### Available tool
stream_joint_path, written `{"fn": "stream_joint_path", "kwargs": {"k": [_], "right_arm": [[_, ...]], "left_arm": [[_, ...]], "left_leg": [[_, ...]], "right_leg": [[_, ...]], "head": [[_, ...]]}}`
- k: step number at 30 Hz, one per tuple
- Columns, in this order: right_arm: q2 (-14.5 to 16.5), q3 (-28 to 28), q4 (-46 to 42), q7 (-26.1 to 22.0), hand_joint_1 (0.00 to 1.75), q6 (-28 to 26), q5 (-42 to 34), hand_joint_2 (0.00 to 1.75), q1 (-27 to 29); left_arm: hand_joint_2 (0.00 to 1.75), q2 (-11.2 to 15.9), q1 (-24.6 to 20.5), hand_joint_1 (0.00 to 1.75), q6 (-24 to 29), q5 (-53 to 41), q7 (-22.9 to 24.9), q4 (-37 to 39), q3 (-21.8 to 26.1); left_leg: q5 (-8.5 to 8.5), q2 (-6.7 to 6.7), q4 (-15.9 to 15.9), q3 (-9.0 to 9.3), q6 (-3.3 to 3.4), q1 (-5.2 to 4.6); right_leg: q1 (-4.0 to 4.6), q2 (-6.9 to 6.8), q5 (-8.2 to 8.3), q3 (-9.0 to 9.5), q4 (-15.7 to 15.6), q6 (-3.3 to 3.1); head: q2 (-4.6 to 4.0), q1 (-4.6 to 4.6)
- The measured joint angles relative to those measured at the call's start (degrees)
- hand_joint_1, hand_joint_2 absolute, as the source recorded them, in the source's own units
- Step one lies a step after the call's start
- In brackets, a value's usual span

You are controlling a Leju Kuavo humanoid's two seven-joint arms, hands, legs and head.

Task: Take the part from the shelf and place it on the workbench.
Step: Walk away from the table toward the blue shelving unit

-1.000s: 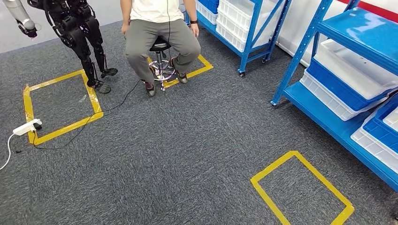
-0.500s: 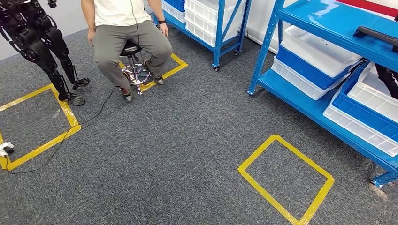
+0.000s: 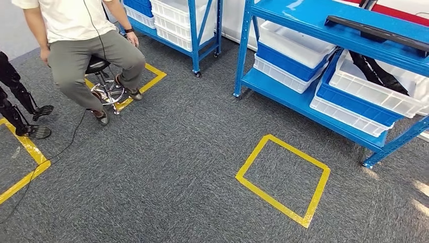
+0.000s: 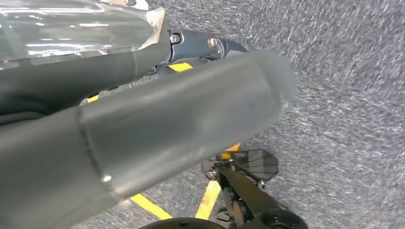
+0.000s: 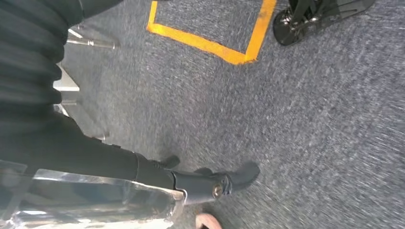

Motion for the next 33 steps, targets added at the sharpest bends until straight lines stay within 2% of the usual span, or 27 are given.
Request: {"fn": "stream_joint_path", "kwargs": {"k": [1,2,4,5,6,7,8,9,10,11,12,13,14,15,16,17,18,20,21,22,23,24,25,27,29,31,33], "right_arm": [[0.0,0.0,0.0,0.0,0.00,0.0,0.0,1.75,0.1],[-0.1,0.0,0.0,0.0,0.00,0.0,0.0,1.75,0.2],[-0.1,0.0,0.0,0.0,0.00,0.0,0.0,1.75,0.1],[0.0,0.0,0.0,0.0,0.00,0.0,0.0,1.75,0.1],[0.0,0.0,0.0,0.0,0.00,0.0,0.0,1.75,0.0],[0.0,0.0,0.0,0.0,0.00,0.0,0.0,1.75,0.0],[0.0,0.0,0.0,0.0,0.00,0.0,0.0,1.75,0.1],[-0.1,0.0,0.0,0.0,0.00,0.0,0.0,1.75,0.2],[-0.2,0.0,0.0,0.0,0.00,0.0,0.0,1.75,0.2],[-0.2,0.0,0.0,0.0,0.00,0.0,-0.1,1.75,0.2],[-0.2,0.0,0.0,0.0,0.00,0.0,-0.1,1.75,0.1],[-0.1,0.0,0.0,0.0,0.00,0.0,-0.1,1.75,0.0],[-0.1,0.0,0.1,0.0,0.00,0.0,-0.1,1.75,-0.1],[-0.1,0.0,0.1,0.0,0.00,0.0,-0.1,1.75,-0.1],[-0.1,0.0,0.1,0.0,0.00,0.0,-0.2,1.75,-0.1],[-0.1,0.0,0.1,0.0,0.00,0.0,-0.2,1.75,-0.1],[-0.1,0.0,0.1,0.0,0.00,0.0,-0.3,1.75,-0.1],[-0.1,0.0,0.1,0.0,0.00,0.0,-0.4,1.75,-0.1],[-0.1,0.0,0.1,0.1,0.00,0.0,-0.4,1.75,-0.1],[-0.1,0.0,0.1,0.1,0.00,0.0,-0.4,1.75,0.0],[-0.1,0.0,0.1,0.1,0.00,0.0,-0.4,1.75,0.0],[-0.1,0.0,0.1,0.1,0.00,0.0,-0.4,1.75,0.1],[0.0,0.0,0.1,0.2,0.00,0.0,-0.4,1.75,0.2],[0.0,0.0,0.1,0.2,0.00,0.0,-0.4,1.75,0.1],[0.1,0.0,0.1,0.2,0.00,0.0,-0.4,1.75,0.0],[0.0,0.0,0.1,0.2,0.00,0.0,-0.4,1.75,0.2],[0.0,0.0,0.1,0.2,0.00,0.0,-0.5,1.75,0.4]], "left_arm": [[0.00,-0.1,0.0,0.00,0.0,0.0,0.0,0.0,0.0],[0.00,-0.1,-0.1,0.00,0.0,0.0,0.0,0.0,0.0],[0.00,-0.1,-0.1,0.00,0.0,0.0,0.0,0.0,0.1],[0.00,0.0,0.0,0.00,0.0,0.0,-0.1,0.0,0.1],[0.00,0.0,0.1,0.00,0.0,0.0,-0.1,0.0,0.2],[0.00,0.0,0.1,0.00,0.0,0.0,-0.1,0.0,0.2],[0.00,0.0,0.1,0.00,0.0,0.0,-0.1,0.0,0.3],[0.00,0.0,0.1,0.00,0.0,0.0,-0.1,0.0,0.3],[0.00,0.0,0.1,0.00,0.0,0.0,-0.1,0.0,0.3],[0.00,0.0,0.1,0.00,0.0,0.0,-0.1,0.0,0.4],[0.00,0.0,0.1,0.00,0.0,0.0,-0.1,0.0,0.4],[0.00,0.0,0.1,0.00,0.0,0.0,0.0,0.0,0.4],[0.00,0.1,0.0,0.00,0.0,0.0,0.0,0.0,0.5],[0.00,0.0,-0.1,0.00,0.1,0.0,0.0,0.0,0.5],[0.00,0.0,-0.2,0.00,0.1,0.0,0.0,0.0,0.5],[0.00,0.0,-0.3,0.00,0.1,0.0,0.0,0.0,0.5],[0.00,-0.1,-0.4,0.00,0.1,0.0,0.0,0.0,0.5],[0.00,-0.1,-0.3,0.00,0.1,-0.1,0.1,0.0,0.5],[0.00,-0.1,-0.1,0.00,0.1,-0.1,0.2,0.0,0.5],[0.00,0.0,0.0,0.00,0.1,-0.1,0.2,0.0,0.5],[0.00,0.0,0.1,0.00,0.1,-0.1,0.3,0.0,0.5],[0.00,0.0,0.1,0.00,0.1,-0.1,0.3,0.0,0.5],[0.00,-0.1,0.1,0.00,0.1,-0.1,0.3,0.0,0.5],[0.00,0.0,0.1,0.00,0.1,-0.1,0.3,0.0,0.6],[0.00,0.0,0.1,0.00,0.1,-0.1,0.3,0.0,0.6],[0.00,-0.1,0.0,0.00,0.1,-0.1,0.3,0.0,0.6],[0.00,-0.2,-0.2,0.00,0.1,-0.1,0.1,0.0,0.6]], "left_leg": [[0.26,0.79,-0.3,0.04,0.46,-0.09],[0.49,1.55,-0.7,0.14,0.97,-0.12],[0.82,3.41,-1.3,0.31,1.79,-0.06],[0.81,4.37,-1.3,0.31,1.98,-0.15],[0.79,5.40,-1.3,0.28,2.05,-0.22],[0.76,6.32,-1.3,0.26,2.06,-0.26],[0.73,7.16,-1.3,0.26,2.02,-0.24],[0.67,7.89,-1.3,0.29,1.92,-0.16],[0.58,8.59,-1.2,0.42,1.71,-0.08],[0.42,9.23,-1.2,0.60,1.38,-0.15],[0.16,9.84,-1.1,0.87,0.92,-0.27],[-0.08,10.43,-1.1,1.23,0.43,-0.45],[-0.30,10.97,-1.2,1.60,-0.01,-0.59],[-0.46,11.59,-1.3,2.01,-0.39,-0.54],[-0.64,11.74,-1.3,2.31,-0.77,-0.34],[-1.21,11.03,-0.9,2.36,-1.10,-0.12],[-2.42,9.64,0.5,1.90,-1.33,0.06],[-6.39,6.18,6.9,-0.87,-1.45,0.16],[-8.27,5.24,10.9,-2.77,-1.40,0.15],[-9.21,4.85,13.9,-4.34,-1.34,0.13],[-8.97,4.68,15.2,-5.17,-1.23,0.13],[-7.56,4.56,14.2,-5.00,-1.08,0.13],[-5.36,4.20,11.4,-3.94,-0.87,0.14],[-1.36,1.76,4.0,-1.12,-0.35,0.18],[-0.08,0.22,0.2,0.22,0.01,-0.02],[0.03,1.34,-0.4,0.37,0.53,-0.33],[0.54,2.73,-1.1,0.60,1.53,-0.33]], "right_leg": [[-0.08,0.11,0.08,-0.40,0.1,0.38],[-0.08,-0.74,-0.26,-0.89,0.8,0.56],[-0.04,-4.08,-2.75,-3.27,5.5,0.36],[-0.03,-5.57,-4.53,-5.19,9.3,0.21],[-0.14,-6.33,-6.04,-7.04,13.0,0.24],[-0.28,-6.65,-6.82,-8.15,15.5,0.50],[-0.48,-6.89,-6.74,-8.21,15.9,0.99],[-0.73,-7.22,-5.84,-7.04,14.0,1.62],[-1.01,-8.07,-4.45,-4.78,10.1,2.26],[-1.18,-9.68,-3.12,-2.52,6.0,2.63],[-1.14,-11.17,-2.03,-0.61,2.7,2.67],[-1.04,-12.24,-1.40,0.47,0.7,2.34],[-0.84,-12.63,-1.18,0.62,0.3,1.80],[-0.68,-12.00,-1.06,0.61,0.3,1.27],[-0.95,-11.19,-0.98,0.62,0.3,0.72],[-1.15,-10.51,-0.86,0.73,0.2,0.28],[-1.33,-9.81,-0.69,0.83,0.1,-0.21],[-1.22,-8.46,-0.38,0.76,0.1,-1.01],[-1.00,-7.69,-0.31,0.66,0.1,-1.26],[-0.80,-6.85,-0.27,0.62,0.2,-1.37],[-0.66,-5.97,-0.27,0.65,0.2,-1.38],[-0.58,-5.13,-0.27,0.75,0.2,-1.38],[-0.55,-4.31,-0.27,0.89,0.2,-1.37],[-0.39,-2.79,-0.30,0.91,0.4,-1.25],[-0.19,-1.48,-0.22,0.42,0.4,-0.80],[-0.16,-0.39,-0.01,-0.28,0.3,-0.02],[-0.13,-2.03,-0.85,-1.38,2.0,0.29]], "head": [[0.00,-0.01],[0.00,0.05],[0.00,0.32],[0.00,0.43],[0.00,0.49],[0.00,0.48],[0.00,0.49],[0.00,0.51],[0.00,0.52],[0.00,0.58],[0.00,0.62],[0.00,0.47],[0.00,0.39],[0.00,0.23],[0.00,0.08],[0.00,0.05],[0.00,-0.02],[0.00,-0.11],[0.00,-0.10],[0.00,-0.10],[0.00,-0.10],[0.00,-0.10],[0.00,-0.11],[0.00,-0.10],[0.00,-0.07],[0.00,-0.06],[0.00,0.04]]}}
